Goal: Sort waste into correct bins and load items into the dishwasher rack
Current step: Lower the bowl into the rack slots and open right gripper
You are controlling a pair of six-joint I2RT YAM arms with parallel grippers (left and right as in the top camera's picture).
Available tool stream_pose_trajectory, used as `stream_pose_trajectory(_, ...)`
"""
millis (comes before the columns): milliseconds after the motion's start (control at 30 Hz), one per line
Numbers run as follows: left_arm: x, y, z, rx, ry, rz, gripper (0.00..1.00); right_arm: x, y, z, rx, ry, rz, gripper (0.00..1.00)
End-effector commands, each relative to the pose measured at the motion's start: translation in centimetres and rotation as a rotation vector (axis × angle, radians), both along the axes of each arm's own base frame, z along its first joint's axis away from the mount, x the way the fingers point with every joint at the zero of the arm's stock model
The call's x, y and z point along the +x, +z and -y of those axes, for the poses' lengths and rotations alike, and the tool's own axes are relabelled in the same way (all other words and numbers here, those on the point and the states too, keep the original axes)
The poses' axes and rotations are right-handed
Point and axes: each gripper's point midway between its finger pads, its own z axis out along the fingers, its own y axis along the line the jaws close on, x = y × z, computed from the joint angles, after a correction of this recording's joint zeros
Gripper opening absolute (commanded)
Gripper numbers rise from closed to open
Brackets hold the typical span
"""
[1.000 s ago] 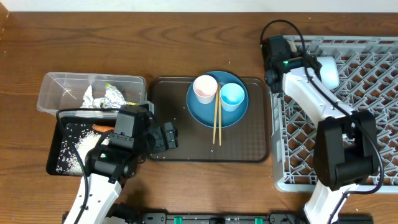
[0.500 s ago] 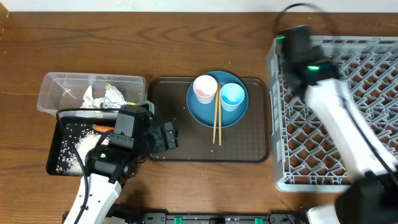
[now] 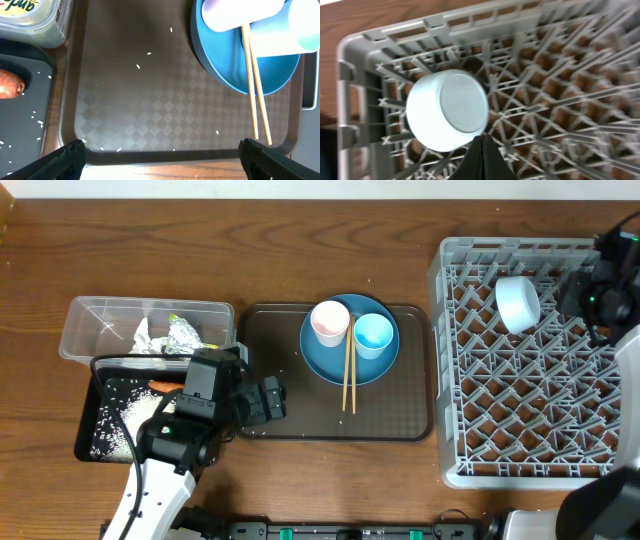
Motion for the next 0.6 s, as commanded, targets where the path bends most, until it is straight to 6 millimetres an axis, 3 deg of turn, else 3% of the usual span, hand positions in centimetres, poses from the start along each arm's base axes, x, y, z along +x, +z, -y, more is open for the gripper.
stream_pose_trajectory(0, 0.0, 0.2, 0.1, -0.007, -0.009, 0.009, 1.0, 0.7, -1.9, -1.8, 0.171, 0.056, -0.012, 0.01)
stream_pose_trajectory(267, 0.0, 0.2, 0.1, -0.007, -0.009, 0.009, 1.0, 1.7, -9.3, -2.5, 0.241, 0.065, -0.172, 0.01)
stream_pose_trajectory(400, 0.0, 0.2, 0.1, -0.007, -0.009, 0.009, 1.0, 1.9, -10.5, -4.0, 0.319, 0.108, -0.191, 0.02)
stream_pose_trajectory(567, 0.0, 0.2, 0.1, -0.007, -0.009, 0.009, 1.0, 2.3, -9.3, -6.3, 0.414, 0.184, -0.146, 0.02)
